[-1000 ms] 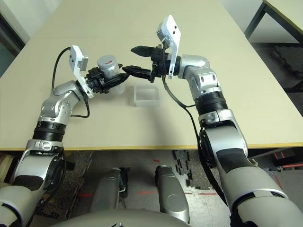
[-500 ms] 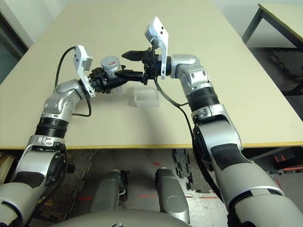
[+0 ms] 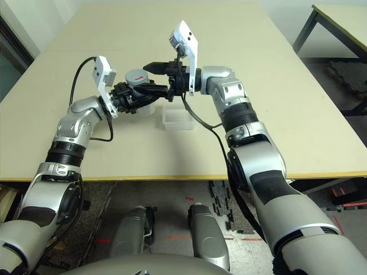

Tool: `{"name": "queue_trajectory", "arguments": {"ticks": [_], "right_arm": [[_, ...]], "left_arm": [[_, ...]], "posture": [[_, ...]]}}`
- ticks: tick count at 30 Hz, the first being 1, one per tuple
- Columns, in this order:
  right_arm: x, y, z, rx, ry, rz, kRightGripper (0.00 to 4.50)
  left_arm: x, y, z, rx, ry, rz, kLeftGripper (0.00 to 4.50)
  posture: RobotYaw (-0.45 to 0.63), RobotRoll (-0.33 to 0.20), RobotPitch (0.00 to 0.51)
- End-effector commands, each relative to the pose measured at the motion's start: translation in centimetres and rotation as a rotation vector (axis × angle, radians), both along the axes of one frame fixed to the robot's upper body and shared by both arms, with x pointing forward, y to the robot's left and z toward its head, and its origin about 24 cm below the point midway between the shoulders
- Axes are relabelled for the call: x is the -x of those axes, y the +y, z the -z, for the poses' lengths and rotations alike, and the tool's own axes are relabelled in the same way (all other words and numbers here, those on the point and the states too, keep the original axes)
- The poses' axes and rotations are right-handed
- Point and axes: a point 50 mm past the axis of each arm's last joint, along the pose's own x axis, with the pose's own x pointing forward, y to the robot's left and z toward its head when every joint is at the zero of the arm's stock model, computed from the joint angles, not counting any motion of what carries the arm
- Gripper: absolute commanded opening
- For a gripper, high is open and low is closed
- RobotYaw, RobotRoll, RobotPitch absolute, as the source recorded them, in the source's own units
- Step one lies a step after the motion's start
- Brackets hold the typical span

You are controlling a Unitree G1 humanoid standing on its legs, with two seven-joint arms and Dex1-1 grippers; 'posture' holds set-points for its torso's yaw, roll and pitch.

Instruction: Pour the medicine from the bottle into the box.

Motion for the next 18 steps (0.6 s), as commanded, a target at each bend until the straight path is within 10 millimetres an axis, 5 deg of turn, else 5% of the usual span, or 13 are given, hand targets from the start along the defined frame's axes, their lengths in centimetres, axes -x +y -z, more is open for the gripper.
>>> {"name": "queue_trajectory", "arguments": {"ticks": [1, 7, 10, 13, 18], "right_arm": [[-0.2, 0.39, -0.4, -0.001, -0.011, 0.009, 4.5], [-0.32, 0.74, -0.36, -0.009, -0.011, 0.018, 4.5], [-0.35, 0.74, -0.43, -0.011, -0.012, 0.017, 3.91], [-0.41, 0.7, -0.53, -0.015, -0.011, 0.02, 2.8], [-0.38, 0.73, -0.54, -0.022, -0.004, 0.009, 2.63]], "left_arm": [[-0.1, -0.17, 0.06, -0.018, -0.005, 0.012, 2.64], [-0.22, -0.14, -0.23, -0.019, -0.011, 0.011, 2.64], [-0.22, -0.01, -0.13, -0.021, -0.01, 0.007, 2.64], [-0.14, 0.0, 0.04, -0.022, -0.006, 0.008, 2.64], [-0.07, 0.05, 0.26, -0.023, 0.002, 0.012, 2.64]], "posture": [[-0.14, 0.0, 0.128], [-0.14, 0.0, 0.13], [-0.14, 0.0, 0.134], [-0.14, 0.0, 0.135], [-0.14, 0.0, 0.137]]}}
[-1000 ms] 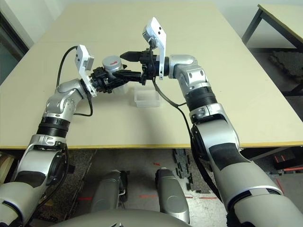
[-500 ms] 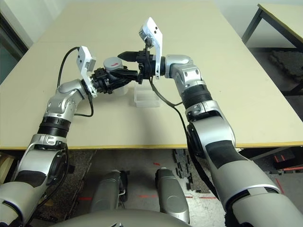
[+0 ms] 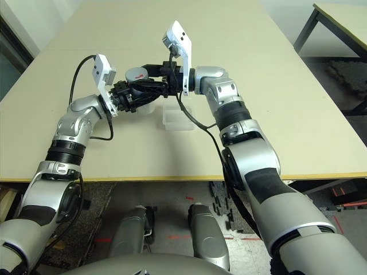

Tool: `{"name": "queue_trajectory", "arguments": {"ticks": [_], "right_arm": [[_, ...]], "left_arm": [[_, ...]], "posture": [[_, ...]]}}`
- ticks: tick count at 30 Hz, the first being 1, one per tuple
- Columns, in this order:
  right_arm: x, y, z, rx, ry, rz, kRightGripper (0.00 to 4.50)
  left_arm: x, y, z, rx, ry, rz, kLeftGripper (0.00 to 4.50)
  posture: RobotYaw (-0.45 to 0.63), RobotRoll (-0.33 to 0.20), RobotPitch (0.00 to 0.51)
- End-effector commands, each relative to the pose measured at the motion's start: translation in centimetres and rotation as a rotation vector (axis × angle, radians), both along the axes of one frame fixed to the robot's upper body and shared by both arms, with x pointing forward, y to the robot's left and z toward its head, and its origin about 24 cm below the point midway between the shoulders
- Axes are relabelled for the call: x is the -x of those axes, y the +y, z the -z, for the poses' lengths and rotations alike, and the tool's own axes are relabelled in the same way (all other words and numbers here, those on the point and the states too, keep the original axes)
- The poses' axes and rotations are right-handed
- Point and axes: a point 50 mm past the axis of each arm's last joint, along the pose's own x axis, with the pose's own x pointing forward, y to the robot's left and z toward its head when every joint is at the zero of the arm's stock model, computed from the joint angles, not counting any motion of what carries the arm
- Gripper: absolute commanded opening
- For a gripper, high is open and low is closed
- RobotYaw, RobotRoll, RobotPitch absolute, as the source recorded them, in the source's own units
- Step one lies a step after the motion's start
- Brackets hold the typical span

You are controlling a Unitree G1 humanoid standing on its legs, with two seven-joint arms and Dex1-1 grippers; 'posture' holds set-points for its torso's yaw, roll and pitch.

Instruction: Pour the medicine from the bottle into the box.

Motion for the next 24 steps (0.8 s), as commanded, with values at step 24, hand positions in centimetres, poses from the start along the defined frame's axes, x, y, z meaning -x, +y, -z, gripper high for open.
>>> {"name": "queue_trajectory", "arguments": {"ticks": [24], "right_arm": [[0.6, -0.1, -2.3, -0.086, -0.079, -0.32, 2.61]], "left_arm": [[1.2, 0.1, 1.1, -0.013, 0.05, 0.049, 2.64]], "posture": [[-0.12, 0.0, 0.141]]}}
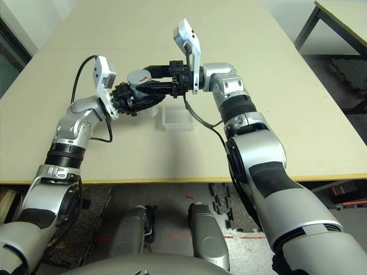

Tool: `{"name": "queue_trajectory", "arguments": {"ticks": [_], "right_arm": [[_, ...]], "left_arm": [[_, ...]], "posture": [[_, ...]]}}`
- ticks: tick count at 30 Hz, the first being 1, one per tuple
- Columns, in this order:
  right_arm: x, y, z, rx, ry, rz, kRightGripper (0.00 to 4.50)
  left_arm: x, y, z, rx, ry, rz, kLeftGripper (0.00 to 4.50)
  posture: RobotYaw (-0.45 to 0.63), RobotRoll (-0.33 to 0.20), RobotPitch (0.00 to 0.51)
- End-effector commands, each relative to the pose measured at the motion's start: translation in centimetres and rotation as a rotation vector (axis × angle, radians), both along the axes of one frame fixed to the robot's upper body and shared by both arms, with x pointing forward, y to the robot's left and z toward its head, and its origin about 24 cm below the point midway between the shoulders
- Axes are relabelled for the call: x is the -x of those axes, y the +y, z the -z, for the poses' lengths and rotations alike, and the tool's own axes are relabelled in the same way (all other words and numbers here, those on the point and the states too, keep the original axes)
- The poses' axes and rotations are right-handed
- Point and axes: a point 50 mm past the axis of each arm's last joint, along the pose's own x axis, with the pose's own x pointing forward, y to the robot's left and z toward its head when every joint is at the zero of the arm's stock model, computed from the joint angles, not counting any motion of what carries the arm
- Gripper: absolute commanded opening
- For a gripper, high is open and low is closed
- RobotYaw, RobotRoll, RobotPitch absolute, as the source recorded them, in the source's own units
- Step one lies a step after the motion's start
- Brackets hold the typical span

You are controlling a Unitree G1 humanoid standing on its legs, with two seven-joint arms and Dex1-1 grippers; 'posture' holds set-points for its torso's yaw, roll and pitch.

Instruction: Pour the medicine from the bottle into the box.

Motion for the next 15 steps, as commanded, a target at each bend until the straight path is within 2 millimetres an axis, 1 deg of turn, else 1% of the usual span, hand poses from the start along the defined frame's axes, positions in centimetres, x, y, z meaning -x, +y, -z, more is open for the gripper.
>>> {"name": "queue_trajectory", "arguments": {"ticks": [1, 3, 4, 7, 11, 15], "right_arm": [[0.4, 1.2, -2.0, -0.074, -0.05, -0.088, 2.61], [0.1, 1.1, -2.0, -0.071, -0.041, -0.045, 3.34], [-0.1, 1.0, -1.9, -0.066, -0.036, -0.021, 3.58], [-0.5, 0.7, -1.6, -0.051, -0.033, 0.037, 4.49], [-0.9, 0.0, -1.4, -0.036, -0.034, 0.107, 4.5], [-0.9, -0.3, -1.5, -0.035, -0.038, 0.098, 4.5]], "left_arm": [[0.1, 0.7, 1.5, -0.018, 0.074, -0.036, 2.64], [0.1, 0.7, 1.5, -0.018, 0.075, -0.035, 2.64], [0.1, 0.7, 1.5, -0.017, 0.076, -0.035, 2.64], [0.1, 0.6, 1.5, -0.017, 0.078, -0.034, 2.64], [0.1, 0.6, 1.6, -0.017, 0.081, -0.033, 2.64], [0.0, 0.7, 1.6, -0.019, 0.079, -0.035, 2.64]], "posture": [[-0.12, 0.0, 0.143], [-0.12, 0.0, 0.143], [-0.12, 0.0, 0.144], [-0.12, 0.0, 0.146], [-0.12, 0.0, 0.15], [-0.12, 0.0, 0.146]]}}
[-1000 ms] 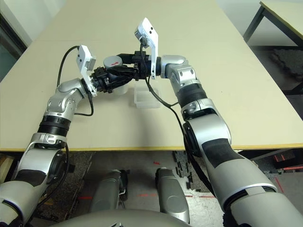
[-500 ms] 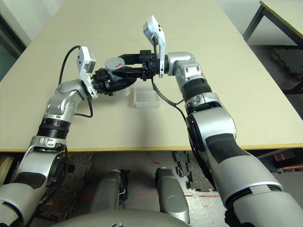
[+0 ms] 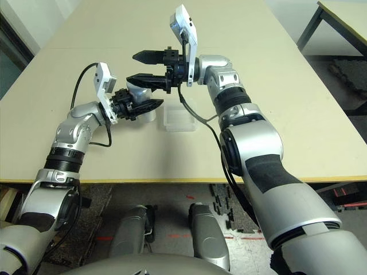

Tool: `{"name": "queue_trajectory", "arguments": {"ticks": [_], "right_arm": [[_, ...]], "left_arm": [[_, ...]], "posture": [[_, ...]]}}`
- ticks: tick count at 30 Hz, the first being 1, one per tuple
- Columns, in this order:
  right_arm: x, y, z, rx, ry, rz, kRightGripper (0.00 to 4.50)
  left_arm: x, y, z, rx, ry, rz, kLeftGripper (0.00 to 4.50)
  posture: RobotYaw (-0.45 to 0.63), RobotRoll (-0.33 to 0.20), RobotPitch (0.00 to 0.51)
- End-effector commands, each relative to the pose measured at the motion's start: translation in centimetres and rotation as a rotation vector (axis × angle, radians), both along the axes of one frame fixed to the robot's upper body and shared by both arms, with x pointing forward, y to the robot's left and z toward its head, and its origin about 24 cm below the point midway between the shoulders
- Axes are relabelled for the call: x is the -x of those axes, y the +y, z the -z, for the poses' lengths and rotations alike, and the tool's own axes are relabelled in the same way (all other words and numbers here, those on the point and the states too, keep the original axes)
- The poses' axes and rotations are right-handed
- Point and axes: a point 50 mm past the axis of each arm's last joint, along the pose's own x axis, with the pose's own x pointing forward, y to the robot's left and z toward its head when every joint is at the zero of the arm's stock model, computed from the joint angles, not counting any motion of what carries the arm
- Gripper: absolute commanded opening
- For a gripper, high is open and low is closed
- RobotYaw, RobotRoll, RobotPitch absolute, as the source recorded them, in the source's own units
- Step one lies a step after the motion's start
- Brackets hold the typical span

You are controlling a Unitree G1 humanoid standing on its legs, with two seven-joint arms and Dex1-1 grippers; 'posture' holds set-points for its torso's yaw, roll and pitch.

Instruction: Pour the medicine from the bottle into the box.

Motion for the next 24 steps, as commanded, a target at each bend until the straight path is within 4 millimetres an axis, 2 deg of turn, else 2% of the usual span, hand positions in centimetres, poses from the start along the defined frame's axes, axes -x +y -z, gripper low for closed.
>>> {"name": "queue_trajectory", "arguments": {"ticks": [1, 4, 7, 10, 24], "right_arm": [[-0.1, -0.7, -0.2, 0.005, -0.004, 0.005, 4.5], [0.0, -0.8, -0.2, -0.006, 0.002, -0.013, 4.5], [-0.1, -0.8, -1.2, -0.124, 0.082, -0.016, 4.5], [-0.1, -0.9, -1.8, -0.161, 0.101, -0.025, 4.5], [0.4, 0.5, 0.4, 0.031, 0.021, -0.013, 4.5]], "left_arm": [[-0.1, 0.1, 0.1, -0.017, 0.006, -0.007, 2.64], [-0.3, 0.1, 0.0, -0.016, 0.0, -0.01, 2.64], [-0.4, 0.2, -0.2, -0.016, -0.01, -0.019, 2.64], [-0.7, 0.4, -0.3, -0.02, -0.024, -0.039, 2.64], [-1.3, -0.2, -0.9, 0.0, -0.081, -0.041, 2.64]], "posture": [[-0.12, 0.0, 0.141], [-0.13, 0.0, 0.141], [-0.13, 0.0, 0.136], [-0.13, 0.0, 0.133], [-0.14, 0.0, 0.133]]}}
